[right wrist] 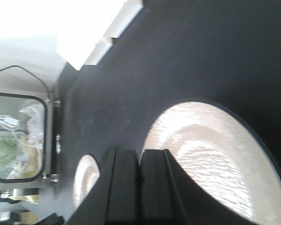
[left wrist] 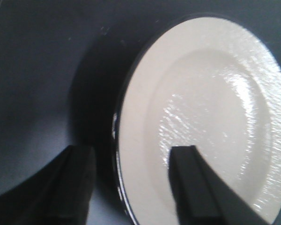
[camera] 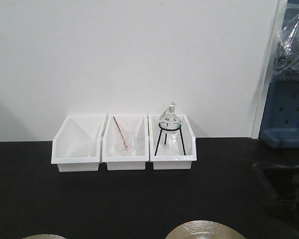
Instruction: Arrange circular plates on left workspace
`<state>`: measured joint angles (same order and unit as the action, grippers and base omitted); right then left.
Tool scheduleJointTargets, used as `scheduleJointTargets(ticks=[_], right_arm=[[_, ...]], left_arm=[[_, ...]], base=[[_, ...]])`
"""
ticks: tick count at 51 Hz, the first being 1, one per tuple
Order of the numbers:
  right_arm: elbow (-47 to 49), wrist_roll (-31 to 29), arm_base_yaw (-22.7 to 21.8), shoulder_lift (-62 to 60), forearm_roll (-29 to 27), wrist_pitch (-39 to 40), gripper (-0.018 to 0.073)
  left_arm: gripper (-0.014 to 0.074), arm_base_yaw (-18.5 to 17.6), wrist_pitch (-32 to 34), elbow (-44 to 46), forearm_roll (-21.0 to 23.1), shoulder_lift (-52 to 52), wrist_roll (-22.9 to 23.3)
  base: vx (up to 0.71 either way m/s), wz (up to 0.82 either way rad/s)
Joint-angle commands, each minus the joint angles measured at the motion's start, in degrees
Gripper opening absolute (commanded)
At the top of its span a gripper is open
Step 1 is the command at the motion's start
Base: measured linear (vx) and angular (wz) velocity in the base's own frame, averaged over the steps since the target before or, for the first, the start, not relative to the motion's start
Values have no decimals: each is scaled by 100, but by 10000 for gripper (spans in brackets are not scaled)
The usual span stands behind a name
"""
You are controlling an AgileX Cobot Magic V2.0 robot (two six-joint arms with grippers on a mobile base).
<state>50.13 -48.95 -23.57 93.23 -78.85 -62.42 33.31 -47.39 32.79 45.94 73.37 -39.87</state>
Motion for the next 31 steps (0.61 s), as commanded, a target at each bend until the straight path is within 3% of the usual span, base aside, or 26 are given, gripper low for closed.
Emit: scheduleJointTargets(ticks=[1, 7, 21, 31], right_arm=[[175, -206, -31, -183, -532, -375, 1], [175, -321, -36, -183, -560, -405, 1], [175, -433, -36, -183, -780, -666, 1], [175, -466, -36, -183, -853, -1022, 1]], left_arm=[[542, 3, 32, 160, 287, 208, 57], [539, 3, 27, 160, 606, 690, -132], [484, -37, -358, 160, 2045, 1526, -1440], [304, -189, -286, 160, 2113, 1801, -1503]], base=[[0, 0], [0, 0], [0, 0], [0, 0]])
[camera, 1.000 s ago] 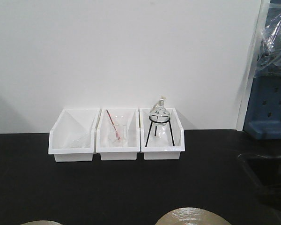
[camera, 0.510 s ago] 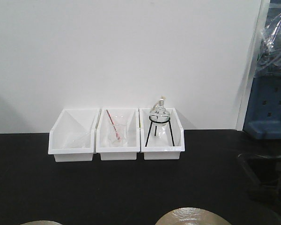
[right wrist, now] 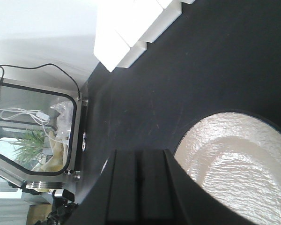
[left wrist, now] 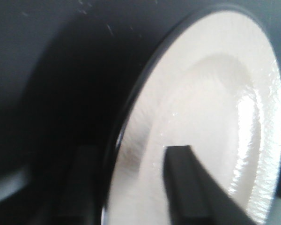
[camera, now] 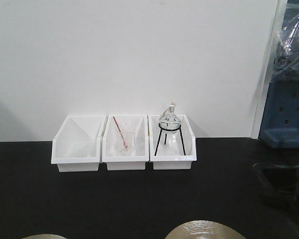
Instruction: Arrange circular plates on left workspace
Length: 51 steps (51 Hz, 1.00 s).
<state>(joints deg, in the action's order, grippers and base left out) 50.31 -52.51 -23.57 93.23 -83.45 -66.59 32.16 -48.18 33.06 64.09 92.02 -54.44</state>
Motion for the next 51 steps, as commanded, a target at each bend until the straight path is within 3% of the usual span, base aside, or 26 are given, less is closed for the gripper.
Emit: scheduleJointTargets(ticks=[1, 11, 14, 23, 26, 39, 51], right_arm=[[156, -126, -36, -183, -387, -626, 1], [156, -257, -36, -183, -353, -615, 13], [156, -244, -36, -183, -353, -595, 15], [156, -245, -36, -213, -317, -629, 16], [156, -251, -36, -232, -317, -626, 16], [156, -264, -36, -256, -239, -669, 16], [156, -270, -36, -256, -225, -686, 16]], left_arm=[[279, -91, -208, 133, 298, -30, -45], [-9, -123, -391, 138, 312, 110, -66], [-9, -123, -684, 155, 467, 84, -179], [-5, -130, -1516, 214, 1932, -50, -646], [-4, -228, -1636, 359, 2186, -50, -635], [-4, -1253, -962, 1395, 2202, 97, -73], [-4, -2196, -653, 2455, 2385, 959, 325]], base=[[0, 0], [0, 0], [0, 0], [0, 0], [0, 0], [0, 0], [0, 0]])
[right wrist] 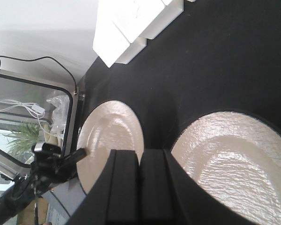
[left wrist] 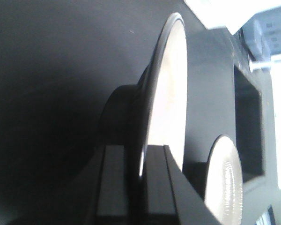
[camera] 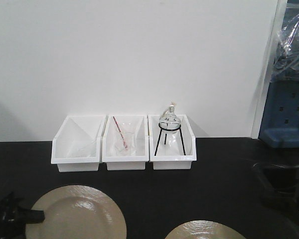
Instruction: Arrange circular plates on left workspace
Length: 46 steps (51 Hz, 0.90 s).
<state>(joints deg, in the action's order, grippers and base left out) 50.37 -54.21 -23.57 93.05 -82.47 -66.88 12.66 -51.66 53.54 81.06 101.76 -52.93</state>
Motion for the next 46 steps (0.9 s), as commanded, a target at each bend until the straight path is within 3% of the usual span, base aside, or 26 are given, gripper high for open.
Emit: scheduleJointTargets(ticks=[1, 9, 23, 32, 39, 46], right_arm=[[150, -101, -36, -239, -324, -656, 16], [150, -287, -36, -239, -324, -656, 16], [150, -339, -36, -239, -324, -651, 20], [150, -339, -36, -239, -324, -639, 31], [150, -339, -36, -239, -324, -639, 34], [150, -356, -36, -239, -324, -639, 37]], left_arm=[[-4, -307, -285, 477, 742, 67, 174], [-4, -718, -267, 979, 1180, 725, 168], [29, -1067, -8, 1363, 1246, 1322, 28], [195, -1120, 133, 1369, 1243, 1322, -639], [391, -1127, 137, 1369, 1231, 1322, -700], [531, -1097, 169, 1369, 1157, 1322, -784]], base=[[0, 0], [0, 0], [0, 0], [0, 0], [0, 0], [0, 0]])
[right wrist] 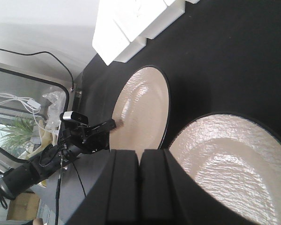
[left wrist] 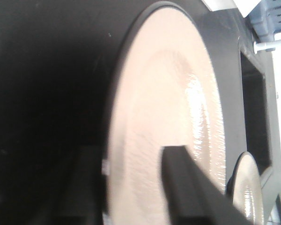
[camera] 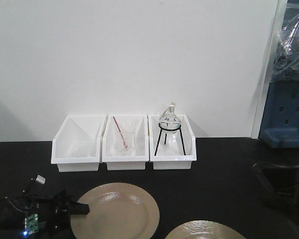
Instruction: Arrange circular plates on left workspace
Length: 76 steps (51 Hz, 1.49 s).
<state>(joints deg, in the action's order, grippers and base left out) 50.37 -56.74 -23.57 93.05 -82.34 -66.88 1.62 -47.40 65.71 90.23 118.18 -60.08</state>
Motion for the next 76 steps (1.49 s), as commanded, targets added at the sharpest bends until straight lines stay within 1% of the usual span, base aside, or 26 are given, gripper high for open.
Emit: scheduleJointTargets(ticks=[1, 5, 8, 12, 16, 20, 25, 29, 30, 32, 37, 38, 40, 42, 44, 50, 54, 61, 65, 69, 76], right_arm=[[150, -110, -36, -239, -330, -639, 37], [150, -263, -36, -239, -235, -627, 39], [150, -531, -36, -241, -72, -540, 41], [150, -729, -43, -241, 220, -327, 41], [150, -699, -43, -248, 645, 41, 41], [150, -612, -43, -252, 1140, 523, 48], [150, -414, -43, -252, 1732, 884, 73], [150, -227, -43, -247, 2122, 957, 123], [150, -15, -43, -242, 2409, 950, 256], [150, 48, -43, -242, 2483, 956, 321], [150, 282, -43, -234, 2517, 974, 464], [150, 389, -43, -219, 2517, 992, 503], [150, 570, -37, -190, 2517, 1015, 552], [150, 726, -31, -122, 2517, 1059, 584], [150, 841, -31, -54, 2517, 1055, 598], [150, 993, -31, 331, 2496, 942, 580], [150, 993, -31, 602, 2470, 841, 554], [138, 915, 27, 899, 2274, 732, 524], [138, 813, 214, 984, 2234, 824, 522], [138, 802, 546, 1075, 2186, 1057, 522], [138, 801, 949, 1303, 1862, 1276, 517]], left_arm=[[545, 24, -244, 156, 213, -319, -92], [575, 112, -222, 207, 66, -319, -250], [577, 231, -222, 274, -205, -338, -364], [576, 398, -286, 374, -518, -378, -365], [575, 584, -299, 422, -813, -509, -360], [575, 771, -286, 422, -946, -750, -360], [557, 1002, -286, 422, -1080, -1147, -360], [485, 1166, -306, 422, -1205, -1574, -331], [297, 1310, -333, 422, -1482, -2171, -330], [222, 1345, -339, 422, -1590, -2344, -330], [-13, 1353, -333, 422, -1870, -2809, -330], [-10, 1353, -314, 422, -1922, -2899, -341], [-9, 1353, -271, 422, -1994, -3071, -341], [-7, 1353, -231, 422, -2063, -3253, -341], [-6, 1353, -193, 422, -2092, -3373, -341], [-4, 1353, -142, 417, -2123, -3723, -341], [-4, 1353, -132, 401, -2128, -3878, -341], [-4, 1353, -158, 401, -2267, -3988, -336], [-4, 1353, -172, 401, -2264, -3988, -330], [-4, 1353, -186, 401, -2259, -3988, -318], [-4, 1353, -228, 401, -2259, -3988, -318]], base=[[0, 0], [0, 0], [0, 0], [0, 0], [0, 0], [0, 0], [0, 0], [0, 0], [0, 0], [0, 0], [0, 0], [0, 0], [0, 0], [0, 0], [0, 0], [0, 0], [0, 0], [0, 0], [0, 0], [0, 0], [0, 0]])
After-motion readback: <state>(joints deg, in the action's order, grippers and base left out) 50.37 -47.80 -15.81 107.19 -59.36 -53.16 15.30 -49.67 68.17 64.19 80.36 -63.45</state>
